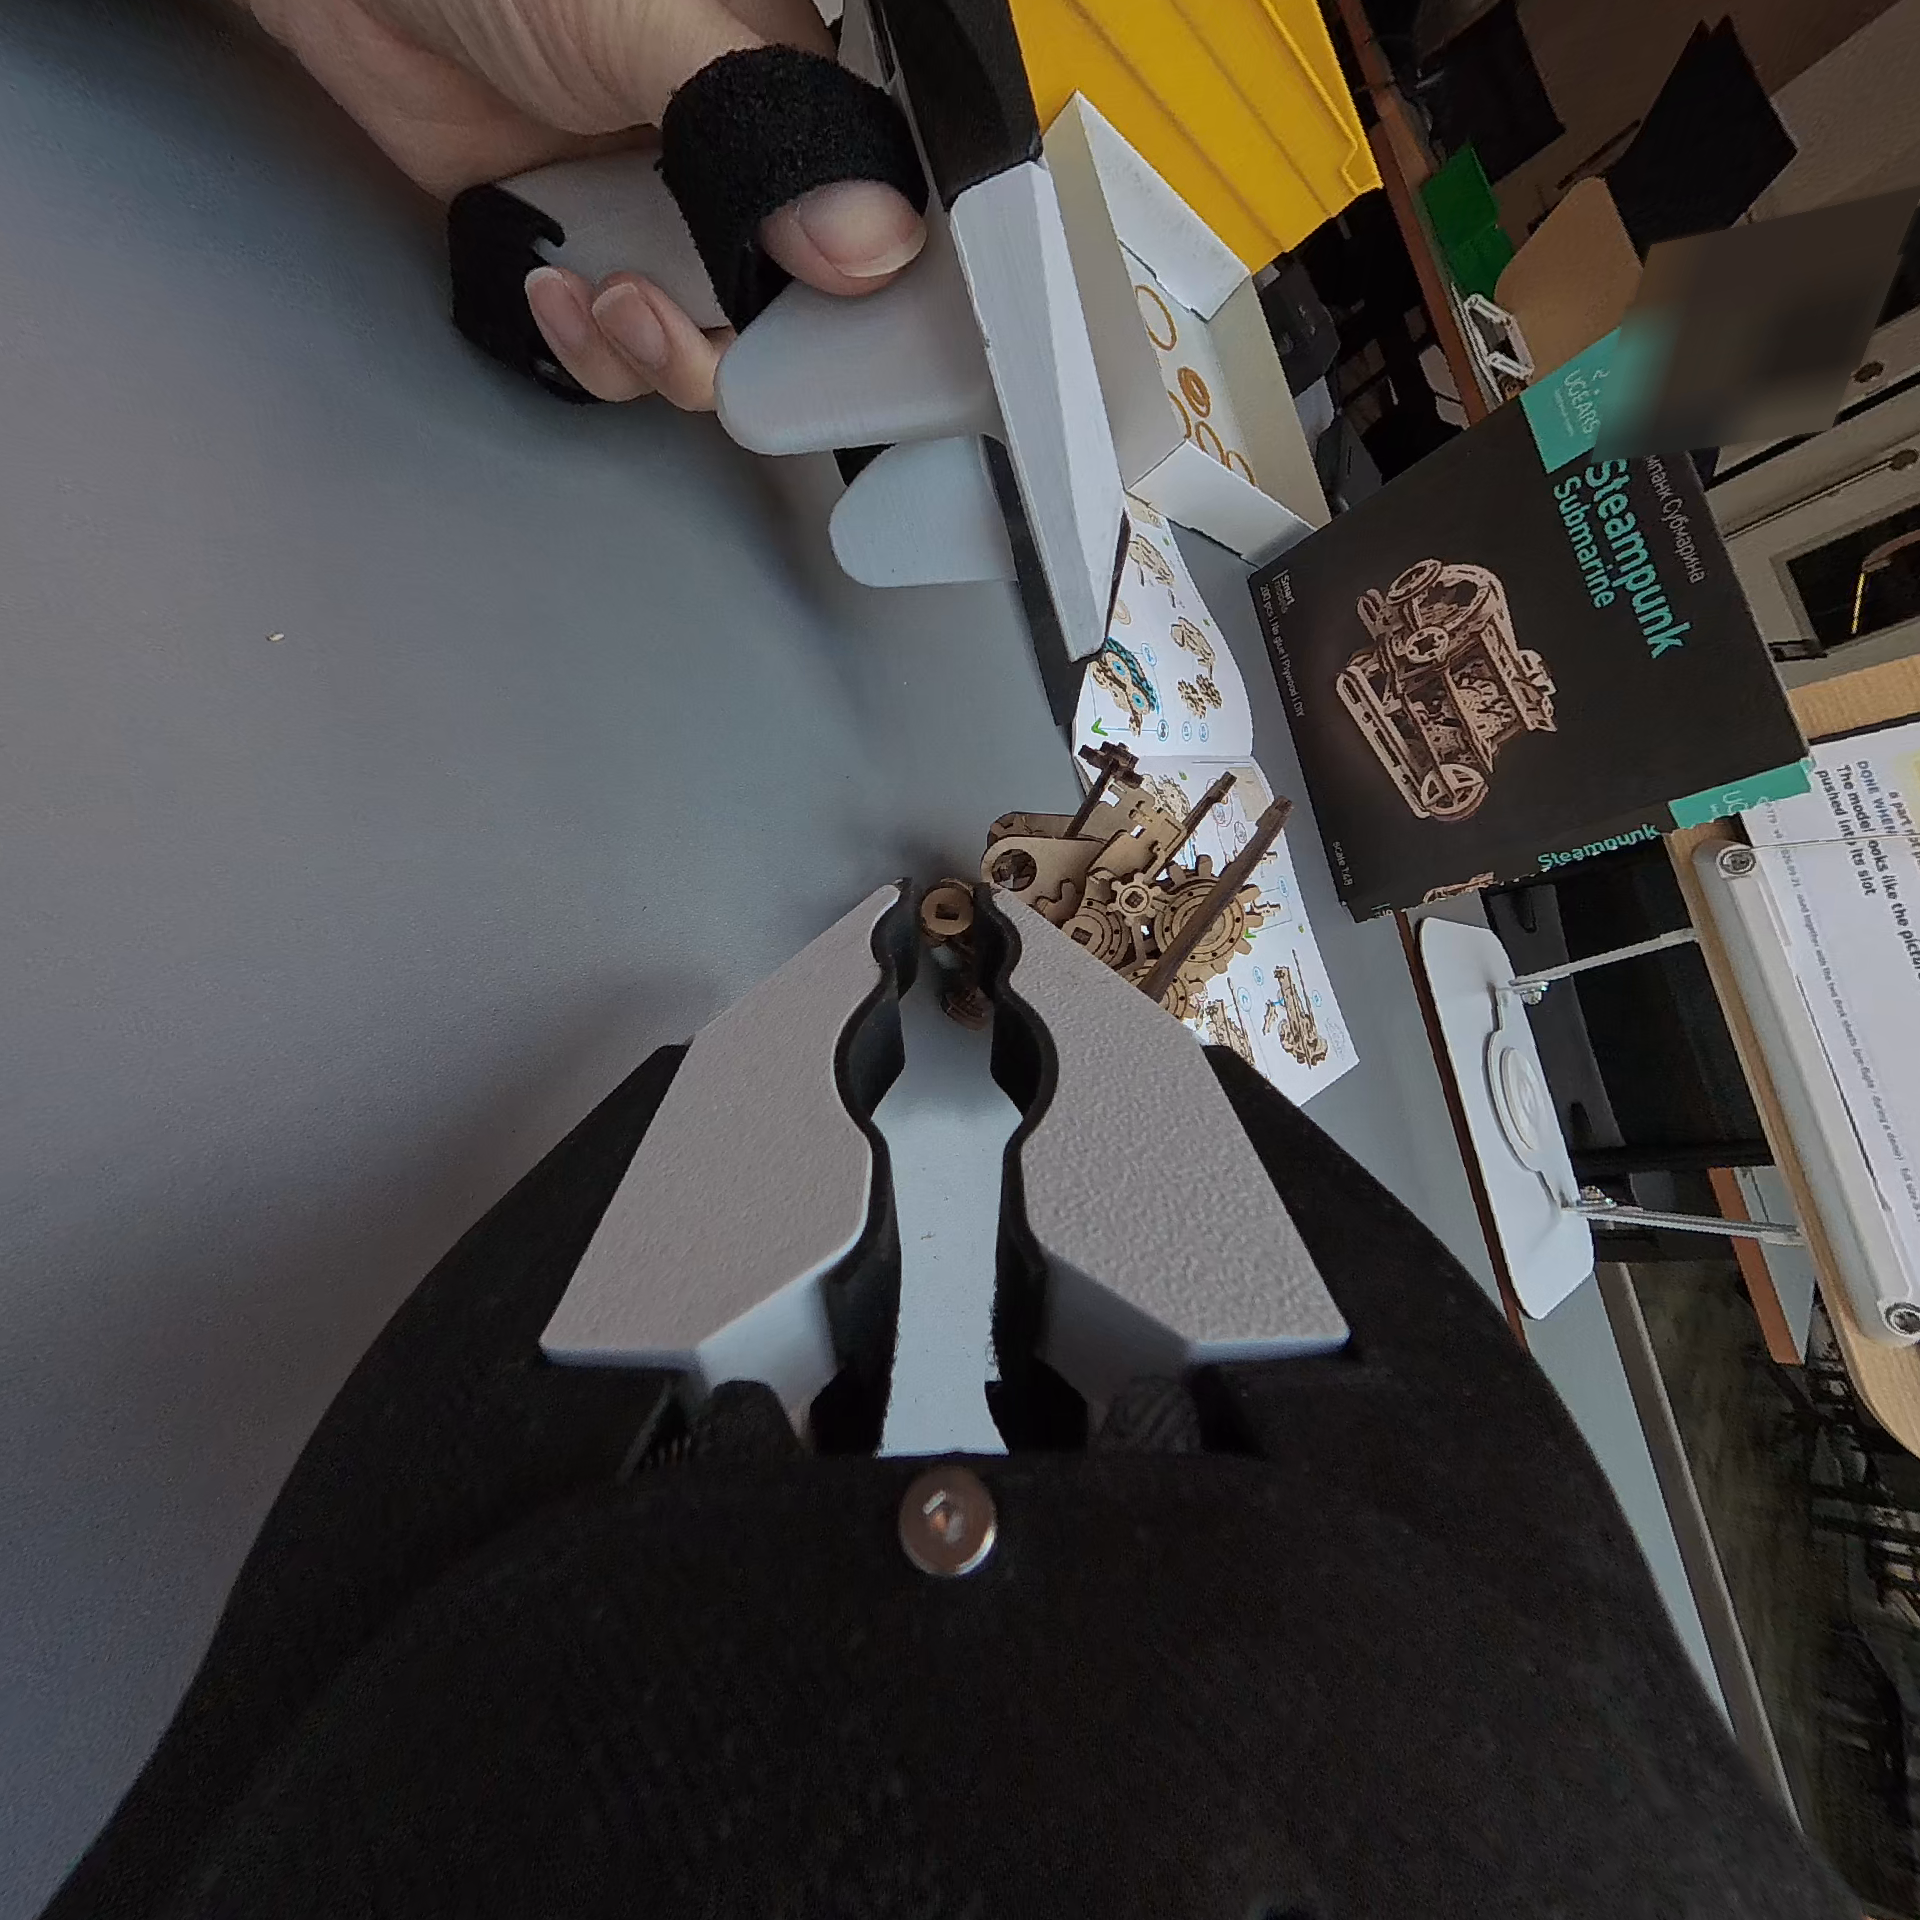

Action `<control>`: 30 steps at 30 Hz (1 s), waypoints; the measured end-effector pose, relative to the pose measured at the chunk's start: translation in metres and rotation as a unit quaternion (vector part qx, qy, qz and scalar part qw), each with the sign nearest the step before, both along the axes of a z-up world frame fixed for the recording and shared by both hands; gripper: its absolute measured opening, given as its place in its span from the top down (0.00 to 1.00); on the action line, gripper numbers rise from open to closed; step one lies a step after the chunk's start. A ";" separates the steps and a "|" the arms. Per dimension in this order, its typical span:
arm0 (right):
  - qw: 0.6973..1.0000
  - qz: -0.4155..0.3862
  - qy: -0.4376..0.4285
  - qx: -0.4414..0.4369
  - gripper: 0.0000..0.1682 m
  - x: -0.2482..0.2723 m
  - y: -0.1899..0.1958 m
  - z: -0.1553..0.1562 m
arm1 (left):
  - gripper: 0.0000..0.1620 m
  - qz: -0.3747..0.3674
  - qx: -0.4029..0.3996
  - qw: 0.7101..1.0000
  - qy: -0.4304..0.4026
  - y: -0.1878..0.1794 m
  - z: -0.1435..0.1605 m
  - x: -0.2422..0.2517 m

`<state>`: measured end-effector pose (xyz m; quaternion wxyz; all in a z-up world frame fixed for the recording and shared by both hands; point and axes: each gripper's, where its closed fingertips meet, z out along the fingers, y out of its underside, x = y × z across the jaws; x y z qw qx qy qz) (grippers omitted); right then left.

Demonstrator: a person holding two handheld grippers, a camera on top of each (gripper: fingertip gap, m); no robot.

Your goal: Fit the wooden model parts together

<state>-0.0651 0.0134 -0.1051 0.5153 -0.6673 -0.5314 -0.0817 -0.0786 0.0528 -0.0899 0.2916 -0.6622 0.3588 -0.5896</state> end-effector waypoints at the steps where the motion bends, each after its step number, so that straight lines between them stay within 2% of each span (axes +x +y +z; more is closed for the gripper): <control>1: 1.000 0.000 0.000 0.000 0.95 0.000 0.000 0.000 | 0.47 0.000 0.000 1.000 0.000 0.000 0.000 0.000; 26: 1.000 -0.020 0.015 0.018 0.95 0.007 0.006 0.007 | 0.44 0.016 -0.005 1.000 0.001 0.005 0.001 -0.002; 30: 0.999 -0.025 0.010 0.024 0.95 0.008 0.008 0.005 | 0.43 0.059 -0.003 0.998 0.016 0.018 -0.004 -0.006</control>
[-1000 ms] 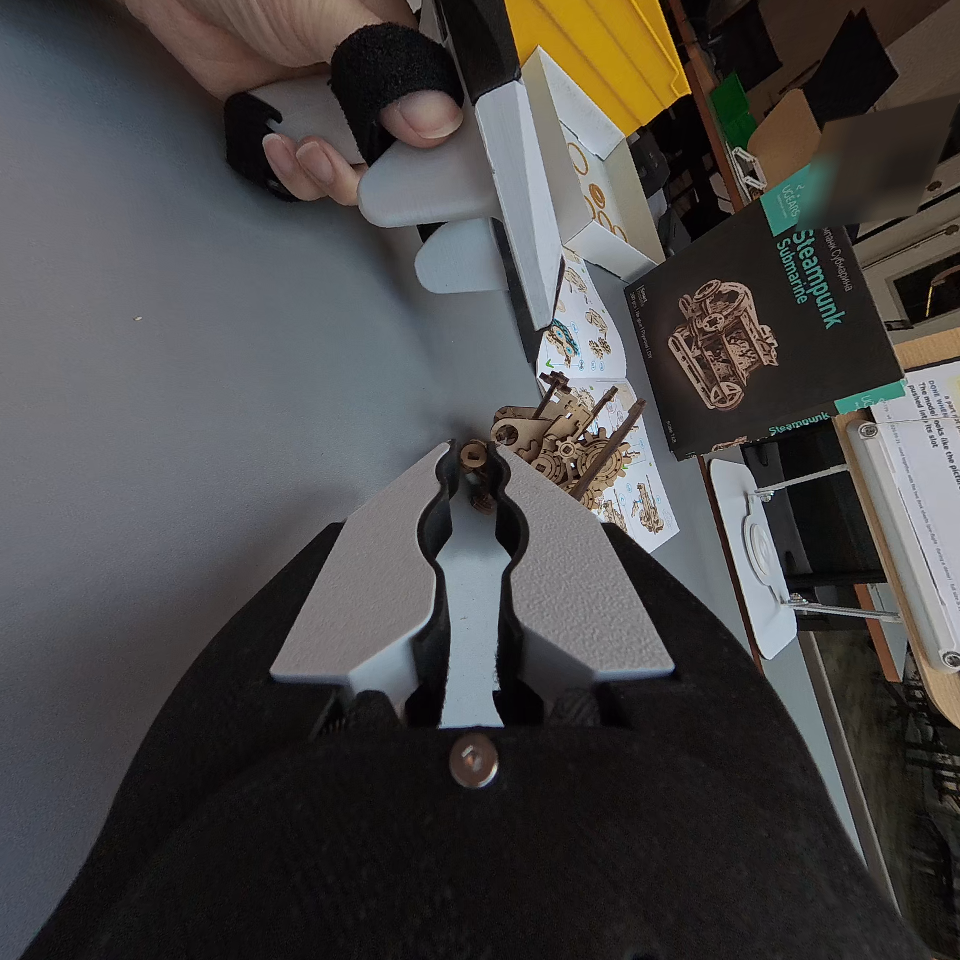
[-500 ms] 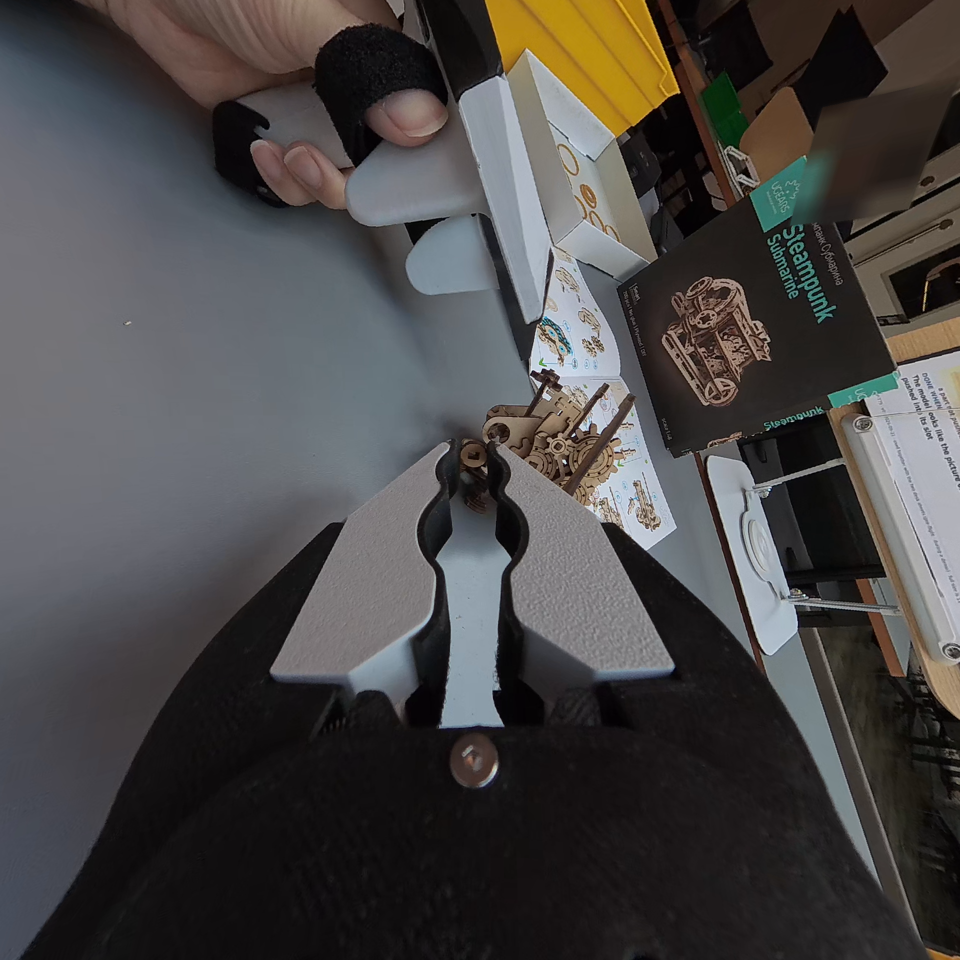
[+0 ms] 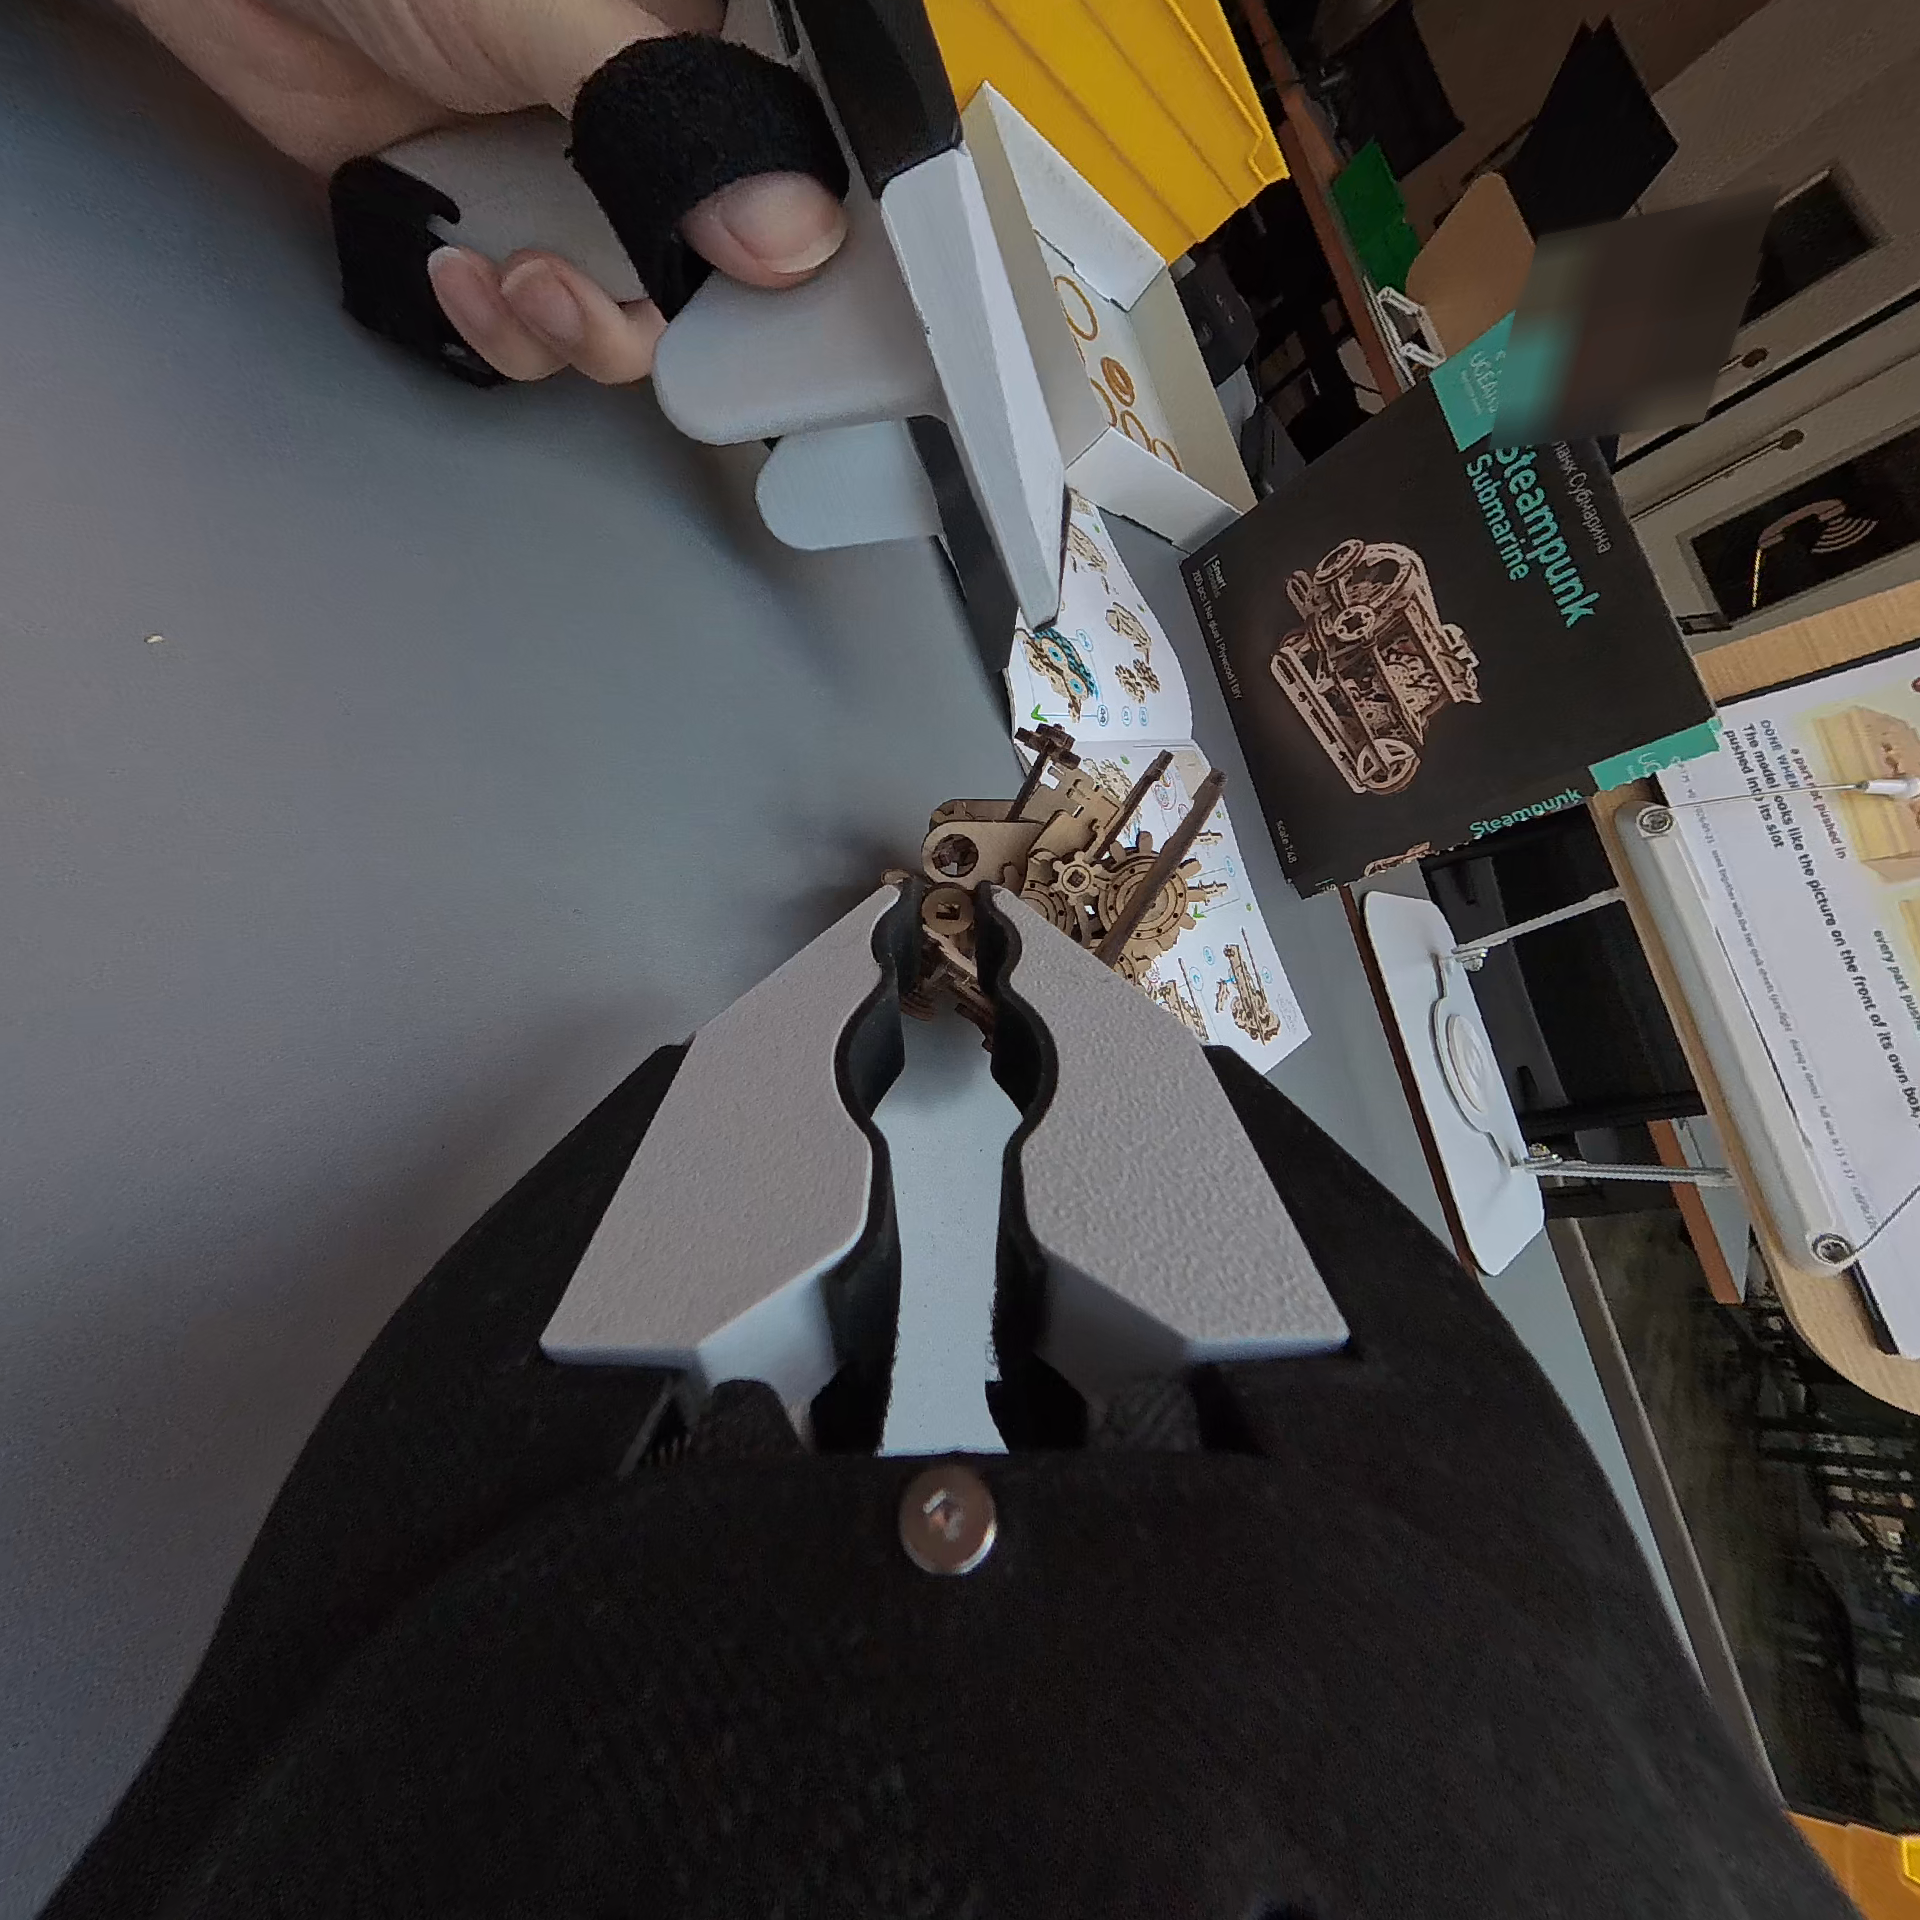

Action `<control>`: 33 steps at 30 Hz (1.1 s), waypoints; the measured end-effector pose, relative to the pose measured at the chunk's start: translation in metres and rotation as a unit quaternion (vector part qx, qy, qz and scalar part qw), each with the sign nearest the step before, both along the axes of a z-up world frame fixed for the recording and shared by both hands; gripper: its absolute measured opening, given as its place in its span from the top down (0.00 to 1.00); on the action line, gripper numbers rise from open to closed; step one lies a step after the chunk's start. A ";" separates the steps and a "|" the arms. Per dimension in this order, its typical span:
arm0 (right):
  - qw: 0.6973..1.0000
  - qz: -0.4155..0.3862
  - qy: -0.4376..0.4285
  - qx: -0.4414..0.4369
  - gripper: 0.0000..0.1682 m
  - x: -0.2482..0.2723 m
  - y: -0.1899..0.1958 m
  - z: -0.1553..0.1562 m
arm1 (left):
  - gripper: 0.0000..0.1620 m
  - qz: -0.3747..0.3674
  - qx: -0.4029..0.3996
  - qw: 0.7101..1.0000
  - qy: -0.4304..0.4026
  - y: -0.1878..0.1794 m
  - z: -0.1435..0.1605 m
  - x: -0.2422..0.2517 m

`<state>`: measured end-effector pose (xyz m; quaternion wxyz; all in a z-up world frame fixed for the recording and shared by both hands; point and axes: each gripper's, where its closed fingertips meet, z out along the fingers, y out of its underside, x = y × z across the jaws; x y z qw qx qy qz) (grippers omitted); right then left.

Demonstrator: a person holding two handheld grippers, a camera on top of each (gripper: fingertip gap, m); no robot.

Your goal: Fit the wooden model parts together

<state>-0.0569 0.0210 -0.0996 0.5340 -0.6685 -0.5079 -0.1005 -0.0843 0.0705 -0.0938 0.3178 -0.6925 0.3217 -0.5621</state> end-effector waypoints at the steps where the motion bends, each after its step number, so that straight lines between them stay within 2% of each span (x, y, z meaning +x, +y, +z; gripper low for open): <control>1: 1.000 -0.001 -0.003 -0.001 0.95 0.000 0.000 -0.001 | 0.43 0.005 -0.002 1.000 -0.004 0.002 0.001 -0.001; 5: 1.000 -0.002 -0.015 -0.001 0.95 -0.002 0.003 -0.006 | 0.43 0.003 -0.012 1.000 -0.002 0.002 -0.001 -0.001; 12: 0.999 -0.010 -0.038 0.000 0.95 -0.003 0.011 -0.012 | 0.42 -0.044 -0.010 0.998 0.034 -0.008 -0.011 0.010; 19: 0.999 -0.012 -0.043 0.001 0.95 -0.004 0.014 -0.013 | 0.43 -0.060 0.064 0.992 0.091 -0.010 -0.019 0.014; 33: 0.998 -0.011 -0.055 0.003 0.95 -0.006 0.017 -0.014 | 0.42 -0.104 0.077 0.984 0.126 -0.020 -0.031 0.022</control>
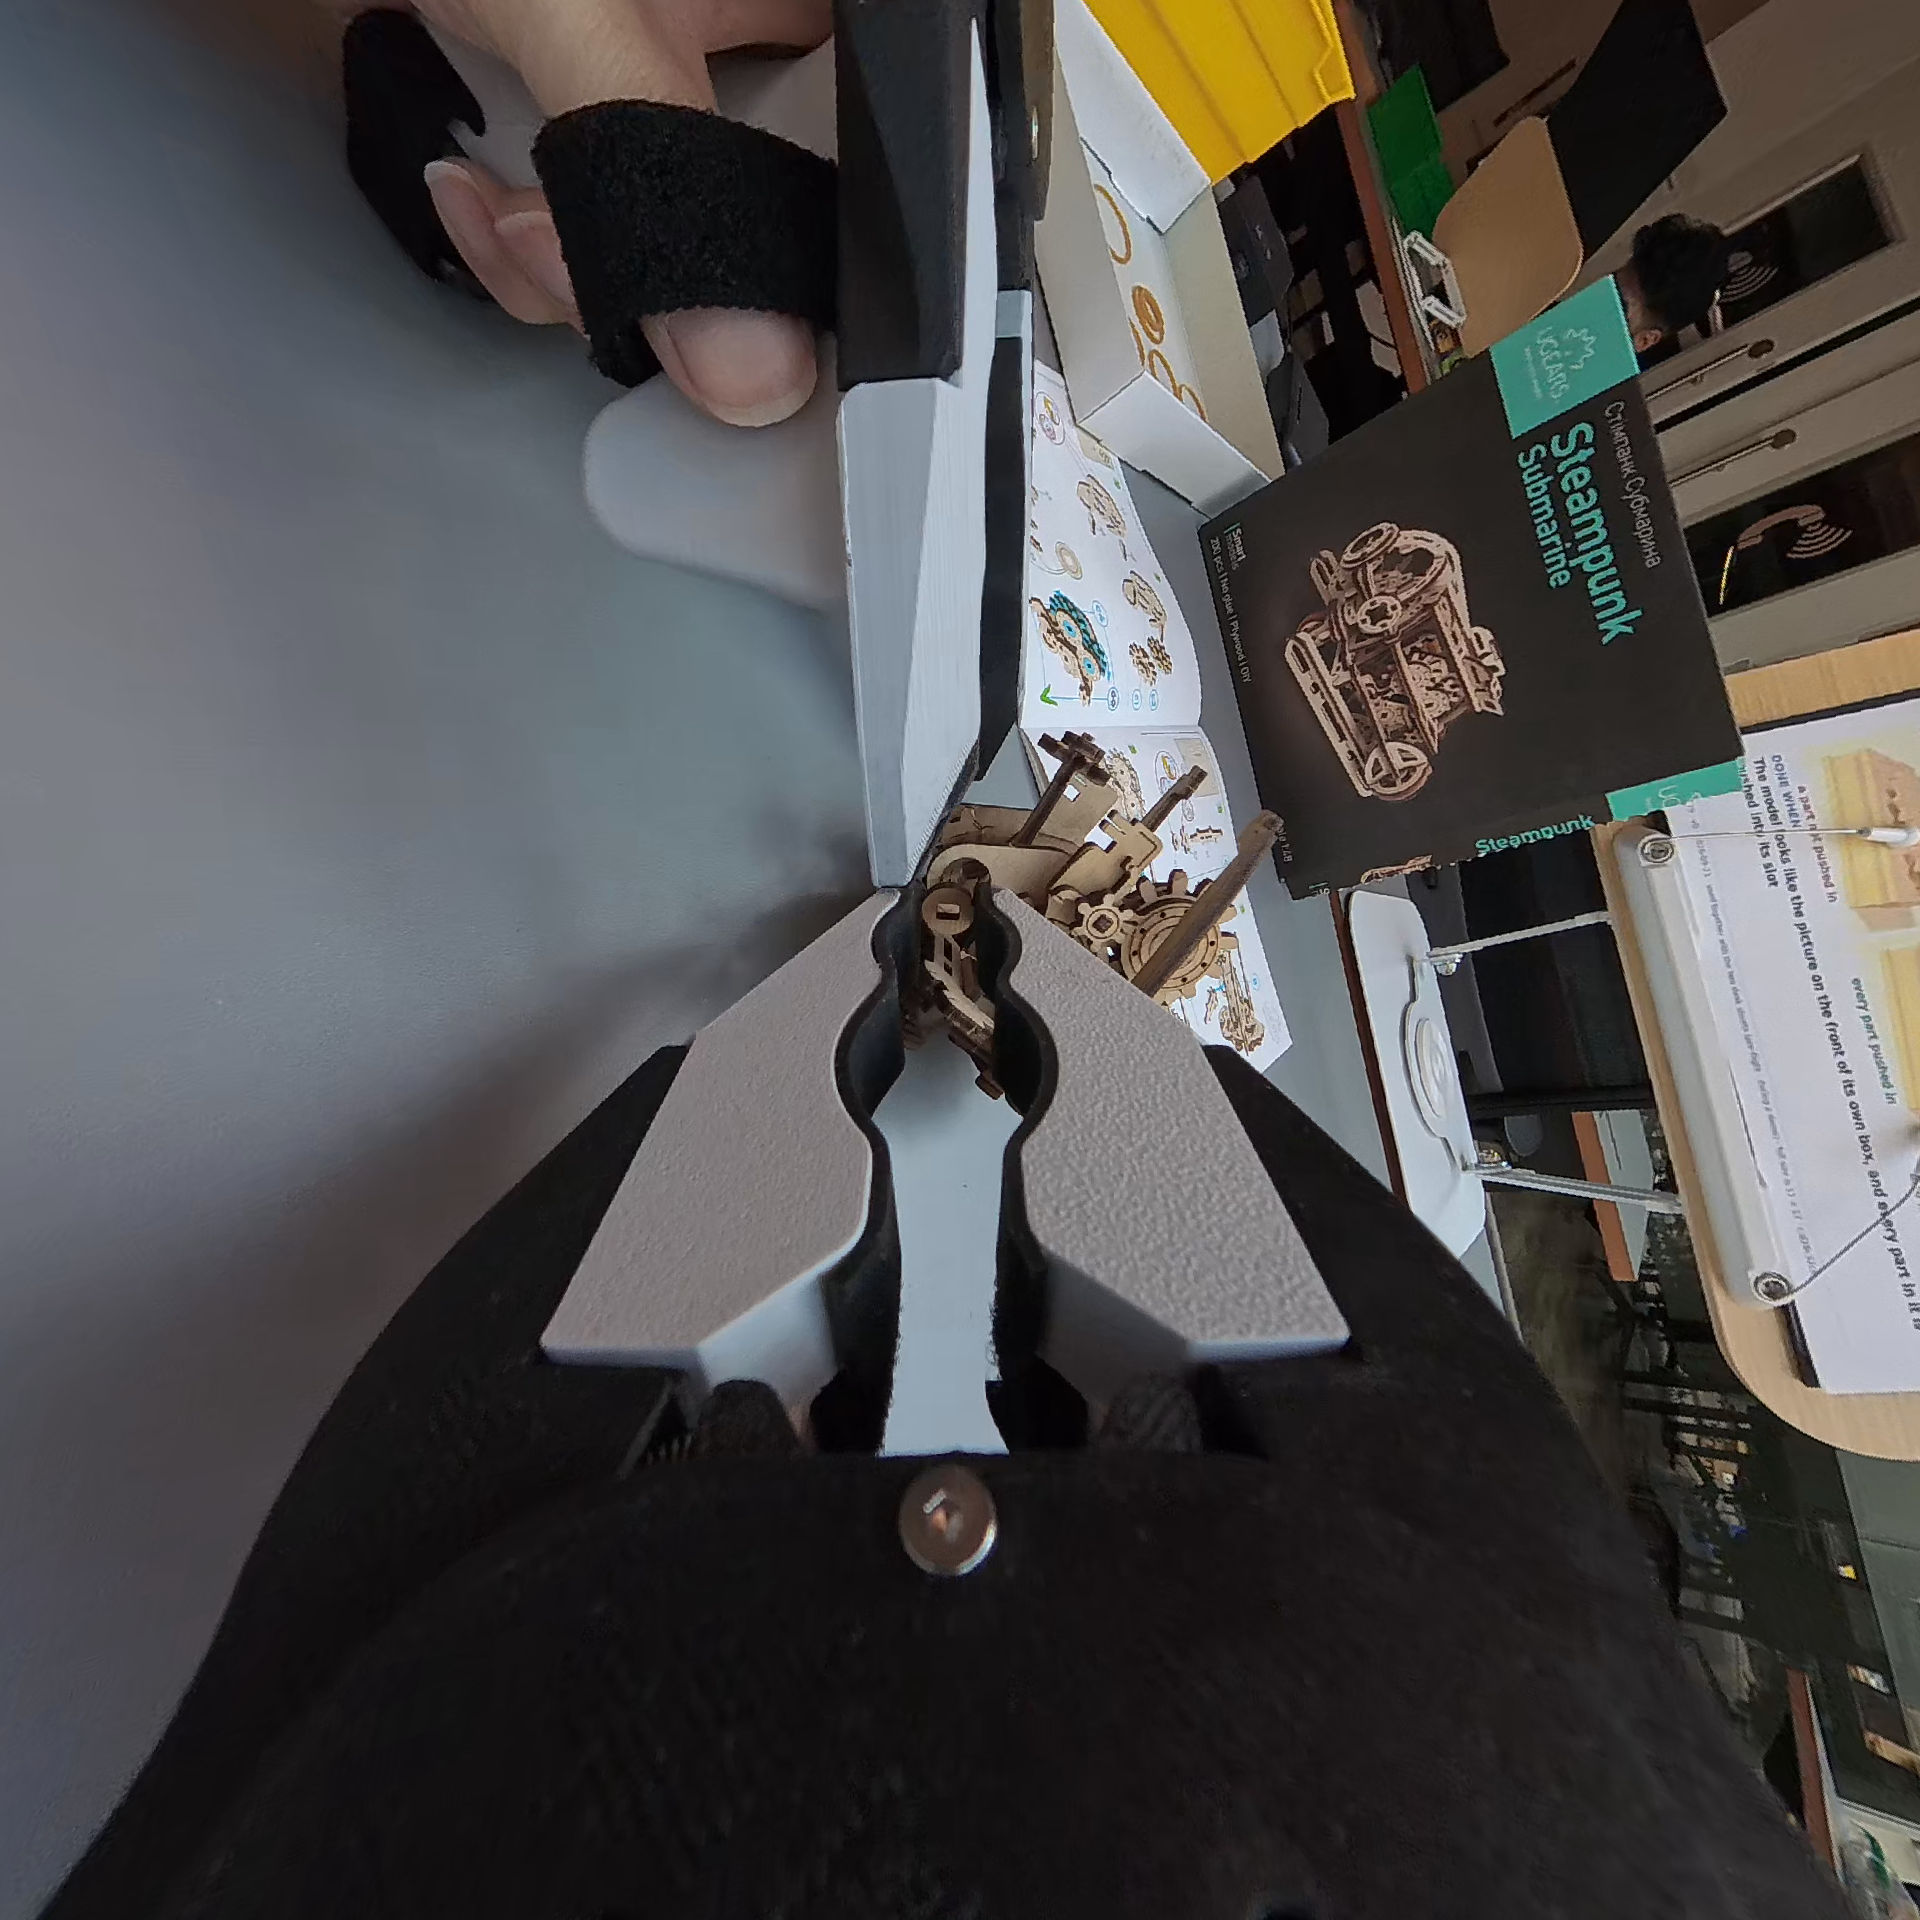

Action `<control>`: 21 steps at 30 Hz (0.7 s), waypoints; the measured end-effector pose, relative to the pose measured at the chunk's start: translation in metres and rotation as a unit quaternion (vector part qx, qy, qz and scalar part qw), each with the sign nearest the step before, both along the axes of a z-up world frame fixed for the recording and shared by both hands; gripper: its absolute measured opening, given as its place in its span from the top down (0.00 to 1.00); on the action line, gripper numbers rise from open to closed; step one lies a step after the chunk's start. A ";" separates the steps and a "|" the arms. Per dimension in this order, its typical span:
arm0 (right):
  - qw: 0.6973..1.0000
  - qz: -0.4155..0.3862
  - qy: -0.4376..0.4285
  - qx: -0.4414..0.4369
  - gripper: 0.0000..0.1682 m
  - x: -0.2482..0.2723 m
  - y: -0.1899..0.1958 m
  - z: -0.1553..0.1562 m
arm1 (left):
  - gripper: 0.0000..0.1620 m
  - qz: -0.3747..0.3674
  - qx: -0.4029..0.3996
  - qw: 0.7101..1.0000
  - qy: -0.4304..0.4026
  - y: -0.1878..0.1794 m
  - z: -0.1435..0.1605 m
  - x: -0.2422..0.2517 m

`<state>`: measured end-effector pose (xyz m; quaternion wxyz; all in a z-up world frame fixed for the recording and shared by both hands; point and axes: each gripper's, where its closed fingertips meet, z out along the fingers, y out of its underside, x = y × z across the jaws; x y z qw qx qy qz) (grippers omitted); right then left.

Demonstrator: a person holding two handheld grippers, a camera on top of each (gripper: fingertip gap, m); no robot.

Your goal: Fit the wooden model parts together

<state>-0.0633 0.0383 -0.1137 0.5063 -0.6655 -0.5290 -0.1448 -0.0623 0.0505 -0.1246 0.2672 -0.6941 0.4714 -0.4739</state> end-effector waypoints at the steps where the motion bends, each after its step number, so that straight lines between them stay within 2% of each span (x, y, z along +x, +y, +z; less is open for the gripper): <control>1: 1.000 0.000 -0.002 0.001 0.95 0.000 0.000 0.000 | 0.42 -0.001 0.000 1.000 0.000 0.000 0.000 0.000; 15: 0.999 0.016 -0.030 0.018 0.95 -0.003 0.001 0.001 | 0.42 -0.021 -0.054 0.998 -0.038 -0.005 0.009 -0.001; 21: 0.999 0.013 -0.031 0.017 0.95 -0.002 0.002 0.002 | 0.49 0.001 -0.106 0.992 -0.068 0.006 0.015 -0.004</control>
